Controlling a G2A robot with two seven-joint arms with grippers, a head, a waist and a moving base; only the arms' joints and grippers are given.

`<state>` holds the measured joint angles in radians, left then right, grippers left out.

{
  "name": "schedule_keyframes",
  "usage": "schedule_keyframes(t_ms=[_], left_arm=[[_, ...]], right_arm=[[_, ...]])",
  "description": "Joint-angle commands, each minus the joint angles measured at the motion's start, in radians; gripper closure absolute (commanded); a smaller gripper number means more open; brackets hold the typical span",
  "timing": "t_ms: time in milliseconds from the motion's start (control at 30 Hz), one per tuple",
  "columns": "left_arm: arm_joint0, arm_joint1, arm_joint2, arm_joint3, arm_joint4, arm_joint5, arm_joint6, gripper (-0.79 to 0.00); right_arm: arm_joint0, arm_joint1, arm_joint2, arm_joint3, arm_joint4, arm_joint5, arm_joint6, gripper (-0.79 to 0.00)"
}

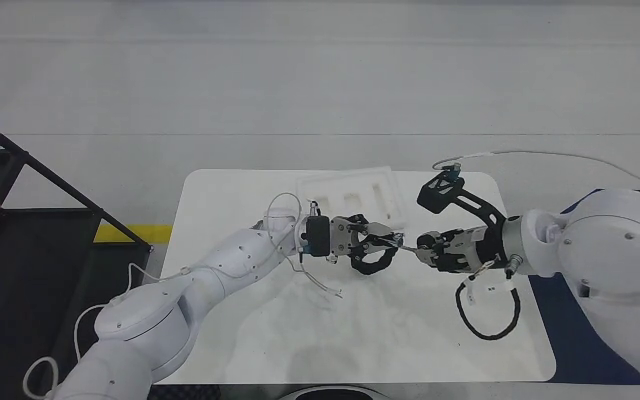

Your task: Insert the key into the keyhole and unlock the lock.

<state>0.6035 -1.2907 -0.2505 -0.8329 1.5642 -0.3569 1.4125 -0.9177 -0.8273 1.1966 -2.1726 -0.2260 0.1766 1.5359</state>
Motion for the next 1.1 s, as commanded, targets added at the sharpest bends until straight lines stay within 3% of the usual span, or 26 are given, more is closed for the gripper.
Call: schedule_keyframes(t_ms=[0, 1067], left_arm=[[0.004, 0.0, -0.008, -0.001, 0.008, -0.003, 0.001, 0.0], [0.052, -0.005, -0.094, -0.052, 0.064, -0.026, 0.024, 0.0]], right_arm=[[0.007, 0.002, -0.004, -0.002, -0.004, 0.003, 0.0, 0.0], [0.005, 0.016, -0.018, 0.009, 0.03, 0.026, -0.06, 0.0]])
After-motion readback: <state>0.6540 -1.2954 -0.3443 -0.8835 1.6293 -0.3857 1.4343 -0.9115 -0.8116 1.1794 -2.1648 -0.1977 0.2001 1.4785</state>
